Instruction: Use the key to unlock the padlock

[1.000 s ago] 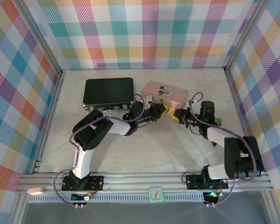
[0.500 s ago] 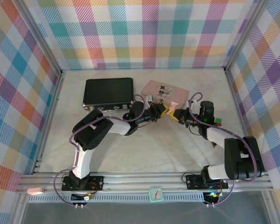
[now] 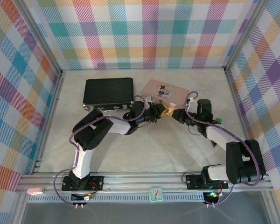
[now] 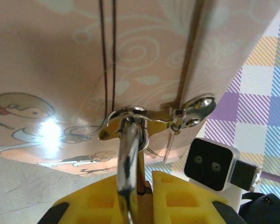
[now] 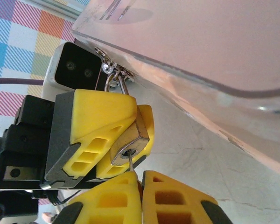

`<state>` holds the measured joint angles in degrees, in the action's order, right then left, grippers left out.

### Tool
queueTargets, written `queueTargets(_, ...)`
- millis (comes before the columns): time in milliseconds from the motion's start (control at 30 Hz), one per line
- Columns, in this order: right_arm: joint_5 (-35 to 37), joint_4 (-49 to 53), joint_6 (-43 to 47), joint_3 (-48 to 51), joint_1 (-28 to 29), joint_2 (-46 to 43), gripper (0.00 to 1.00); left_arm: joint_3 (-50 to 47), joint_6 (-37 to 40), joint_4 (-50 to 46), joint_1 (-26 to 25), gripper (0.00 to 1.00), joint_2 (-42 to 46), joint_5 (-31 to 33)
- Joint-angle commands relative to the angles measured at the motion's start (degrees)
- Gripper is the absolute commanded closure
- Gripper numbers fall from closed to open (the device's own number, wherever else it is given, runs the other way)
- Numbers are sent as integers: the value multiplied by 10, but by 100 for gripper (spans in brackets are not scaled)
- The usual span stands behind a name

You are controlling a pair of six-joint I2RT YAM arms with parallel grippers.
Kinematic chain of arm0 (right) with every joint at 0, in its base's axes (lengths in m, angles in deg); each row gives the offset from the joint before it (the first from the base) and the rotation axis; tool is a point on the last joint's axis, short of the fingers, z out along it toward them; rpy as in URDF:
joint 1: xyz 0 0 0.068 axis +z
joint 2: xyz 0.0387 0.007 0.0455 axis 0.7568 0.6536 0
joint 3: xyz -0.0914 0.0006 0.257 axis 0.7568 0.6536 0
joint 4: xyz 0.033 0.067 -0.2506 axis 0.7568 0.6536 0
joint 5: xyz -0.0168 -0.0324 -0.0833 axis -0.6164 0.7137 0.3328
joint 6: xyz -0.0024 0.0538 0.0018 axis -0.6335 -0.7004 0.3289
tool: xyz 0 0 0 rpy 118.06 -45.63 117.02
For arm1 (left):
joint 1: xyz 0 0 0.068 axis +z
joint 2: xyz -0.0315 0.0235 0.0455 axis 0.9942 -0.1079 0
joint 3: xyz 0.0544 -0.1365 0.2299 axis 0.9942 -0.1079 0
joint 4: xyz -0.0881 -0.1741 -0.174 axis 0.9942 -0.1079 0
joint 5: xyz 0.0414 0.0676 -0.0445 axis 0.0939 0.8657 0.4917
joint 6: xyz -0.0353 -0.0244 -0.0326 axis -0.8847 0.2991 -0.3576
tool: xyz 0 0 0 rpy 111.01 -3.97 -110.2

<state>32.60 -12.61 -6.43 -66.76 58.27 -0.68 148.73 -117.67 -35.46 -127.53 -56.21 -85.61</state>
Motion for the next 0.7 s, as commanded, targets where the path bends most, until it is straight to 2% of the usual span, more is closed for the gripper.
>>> queueTargets(0, 45, -3, 42, -15, 10, -4, 100, 34, -14, 71, -26, 100, 29, -62)
queueTargets(233, 66, -7, 34, -9, 22, 0, 100, 36, -8, 61, -26, 100, 27, -60)
queueTargets(433, -6, -8, -133, -43, 22, 45, 100, 21, 31, 54, -27, 100, 31, -60)
queueTargets(667, -20, -18, -256, -35, 22, 31, 100, 12, 45, 79, -28, 100, 29, -67)
